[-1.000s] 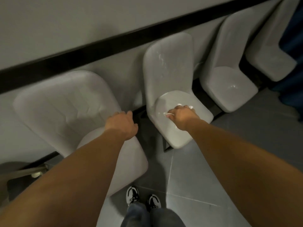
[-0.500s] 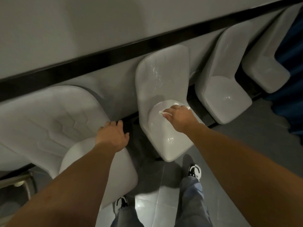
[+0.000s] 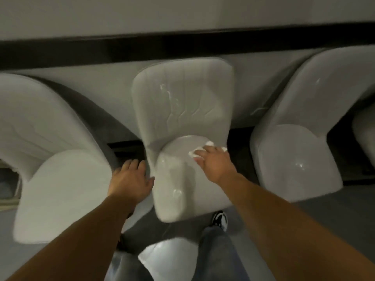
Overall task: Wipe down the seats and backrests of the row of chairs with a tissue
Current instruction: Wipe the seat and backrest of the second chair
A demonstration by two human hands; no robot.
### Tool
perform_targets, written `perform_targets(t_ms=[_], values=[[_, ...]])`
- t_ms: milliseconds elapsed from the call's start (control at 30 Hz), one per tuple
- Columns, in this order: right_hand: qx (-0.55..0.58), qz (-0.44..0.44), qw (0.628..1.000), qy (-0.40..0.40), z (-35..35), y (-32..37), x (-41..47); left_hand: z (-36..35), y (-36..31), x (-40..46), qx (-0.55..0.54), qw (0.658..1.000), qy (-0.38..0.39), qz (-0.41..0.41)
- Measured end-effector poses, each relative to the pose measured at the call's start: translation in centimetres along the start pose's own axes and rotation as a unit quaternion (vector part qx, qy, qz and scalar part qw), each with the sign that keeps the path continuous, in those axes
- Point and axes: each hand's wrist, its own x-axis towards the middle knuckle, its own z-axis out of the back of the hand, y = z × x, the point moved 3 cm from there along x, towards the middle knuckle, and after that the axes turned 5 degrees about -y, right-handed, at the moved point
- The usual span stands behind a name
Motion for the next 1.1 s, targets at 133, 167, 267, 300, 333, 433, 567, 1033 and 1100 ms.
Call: perform_targets(t_ms=[133,167,267,300,333,433,567,1033,1100], values=[[0.041,0.005,0.999,-0.019,1.0,-5.8,1.0,2.0,-7.4,2.2,-0.003,0.998,-0.053,-0.015],[0.036,0.012,0.999,-0.019,0.9,-6.5,1.2,2.5,-8.6,2.9,-0.003,0.997,-0.073,-0.024],[0.029,0.025,0.999,-0.033,0.3,-8.5,2.0,2.9,-11.3,4.7,-0.007,0.994,-0.102,-0.022],[0.023,0.029,0.999,-0.034,0.0,-8.9,2.3,2.5,-11.9,5.0,-0.013,0.995,-0.102,-0.009],[0.017,0.03,0.999,-0.032,-0.3,-9.4,2.5,1.7,-12.4,4.9,-0.017,0.995,-0.096,0.002],[0.009,0.034,0.999,-0.035,-2.0,-10.3,3.2,-2.2,-12.9,4.1,-0.017,0.997,-0.073,0.014],[0.027,0.048,0.997,-0.058,-5.1,-9.6,5.1,-8.8,-10.3,3.1,-0.036,0.993,-0.044,0.102],[-0.026,0.045,0.998,-0.029,-21.6,-6.0,18.7,-27.8,-5.3,8.6,-0.054,0.979,-0.089,0.177],[-0.074,0.02,0.997,-0.006,-24.6,-6.9,19.9,-29.9,-5.6,9.9,-0.075,0.973,-0.11,0.187]])
